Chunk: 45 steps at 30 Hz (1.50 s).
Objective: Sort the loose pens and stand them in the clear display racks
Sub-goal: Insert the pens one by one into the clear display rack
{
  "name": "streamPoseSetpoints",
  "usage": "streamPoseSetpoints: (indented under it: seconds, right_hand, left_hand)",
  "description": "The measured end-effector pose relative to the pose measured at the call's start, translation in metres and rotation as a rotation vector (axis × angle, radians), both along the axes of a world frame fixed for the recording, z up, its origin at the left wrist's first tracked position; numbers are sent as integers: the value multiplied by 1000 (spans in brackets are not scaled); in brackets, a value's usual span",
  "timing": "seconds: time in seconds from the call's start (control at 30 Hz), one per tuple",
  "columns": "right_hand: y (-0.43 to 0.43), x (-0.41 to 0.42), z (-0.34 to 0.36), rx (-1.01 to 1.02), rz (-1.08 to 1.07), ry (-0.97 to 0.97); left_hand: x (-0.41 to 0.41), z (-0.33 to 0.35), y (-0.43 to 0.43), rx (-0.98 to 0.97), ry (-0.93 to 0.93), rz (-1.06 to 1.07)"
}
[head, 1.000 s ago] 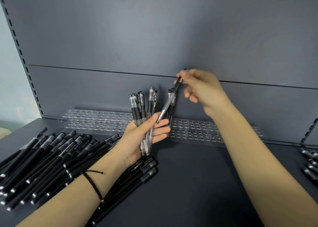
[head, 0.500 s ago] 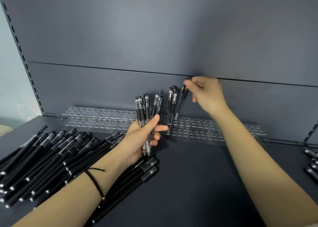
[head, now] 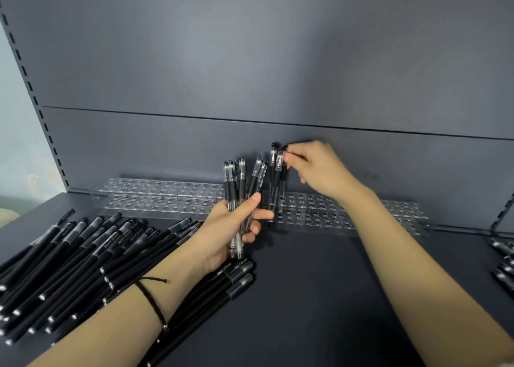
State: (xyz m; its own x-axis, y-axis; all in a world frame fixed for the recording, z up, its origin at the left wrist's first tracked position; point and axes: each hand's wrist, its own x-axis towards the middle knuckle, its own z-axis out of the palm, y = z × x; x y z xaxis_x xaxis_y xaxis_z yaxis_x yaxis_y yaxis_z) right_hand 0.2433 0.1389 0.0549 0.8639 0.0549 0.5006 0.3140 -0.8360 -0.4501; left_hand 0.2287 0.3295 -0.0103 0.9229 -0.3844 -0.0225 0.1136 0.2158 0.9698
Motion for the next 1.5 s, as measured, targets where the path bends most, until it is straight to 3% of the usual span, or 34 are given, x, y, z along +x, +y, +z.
streamPoseSetpoints:
  seconds: [0.27, 0.43, 0.57, 0.7, 0.87, 1.1, 1.5]
  right_hand:
    - [-9, -8, 17, -47, -44, 121]
    - [-3, -23, 39, 131, -39, -34]
    - [17, -37, 43, 167, 128, 190]
    - [25, -29, 35, 361, 130, 216]
    - [23, -30, 36, 441, 169, 325]
    - [0, -29, 44, 707, 105, 73]
    - [-23, -20, 44, 457, -88, -155]
  left_hand:
    - [2, -2, 1, -2, 13, -16]
    - [-2, -1, 1, -31, -31, -85]
    - [-2, -1, 2, -77, -73, -123]
    - [-4, 1, 4, -68, -134, -96]
    - [-5, 1, 3, -75, -149, -99]
    - [-2, 2, 2, -106, -18, -12]
    - [-2, 0, 0, 37, -77, 95]
